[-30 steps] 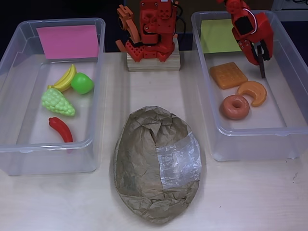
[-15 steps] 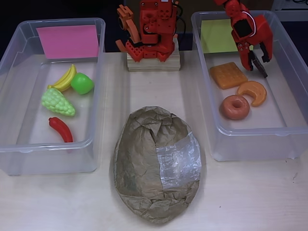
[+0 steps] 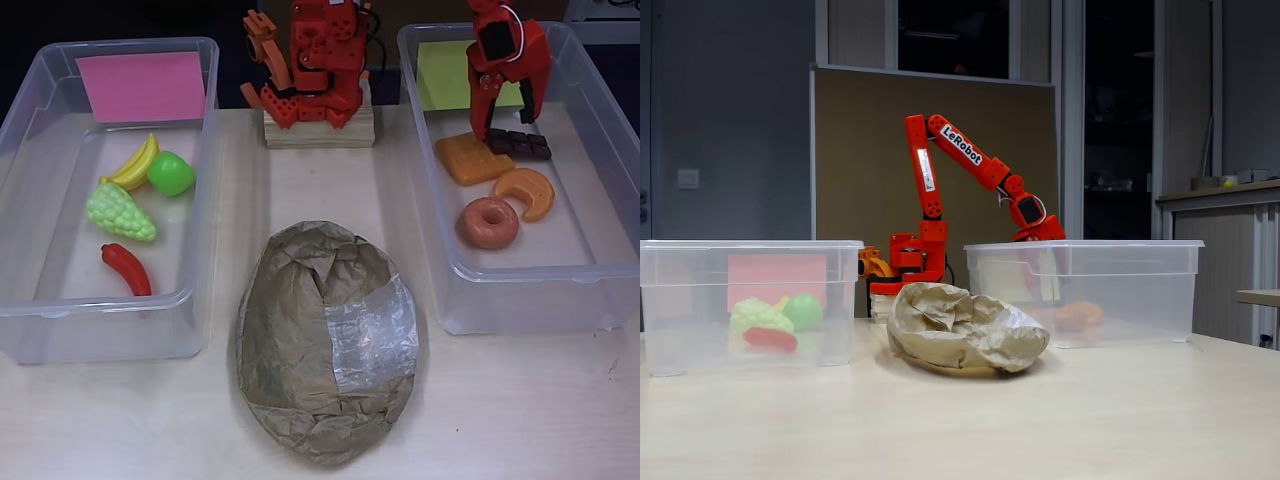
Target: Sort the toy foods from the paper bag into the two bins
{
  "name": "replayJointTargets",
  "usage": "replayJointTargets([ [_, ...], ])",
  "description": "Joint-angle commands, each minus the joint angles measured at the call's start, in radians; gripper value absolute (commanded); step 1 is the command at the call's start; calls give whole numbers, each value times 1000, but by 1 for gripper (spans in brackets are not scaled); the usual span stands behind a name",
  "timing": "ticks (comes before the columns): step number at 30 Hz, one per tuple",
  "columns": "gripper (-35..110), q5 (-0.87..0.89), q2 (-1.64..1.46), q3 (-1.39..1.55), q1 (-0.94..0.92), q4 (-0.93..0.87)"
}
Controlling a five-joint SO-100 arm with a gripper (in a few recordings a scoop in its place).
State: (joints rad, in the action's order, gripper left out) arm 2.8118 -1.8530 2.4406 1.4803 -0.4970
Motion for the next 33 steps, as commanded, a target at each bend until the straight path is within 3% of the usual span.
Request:
replayJointTargets([
  [1, 29, -43, -140, 8, -20, -181],
  [8, 25, -299, -334, -29, -144, -495],
  [13, 4, -624, -422, -63, -305, -611],
  [24, 0, -1401, -545, -72, -597, -497],
  [33, 0, -2330, -782, 28, -787, -198],
])
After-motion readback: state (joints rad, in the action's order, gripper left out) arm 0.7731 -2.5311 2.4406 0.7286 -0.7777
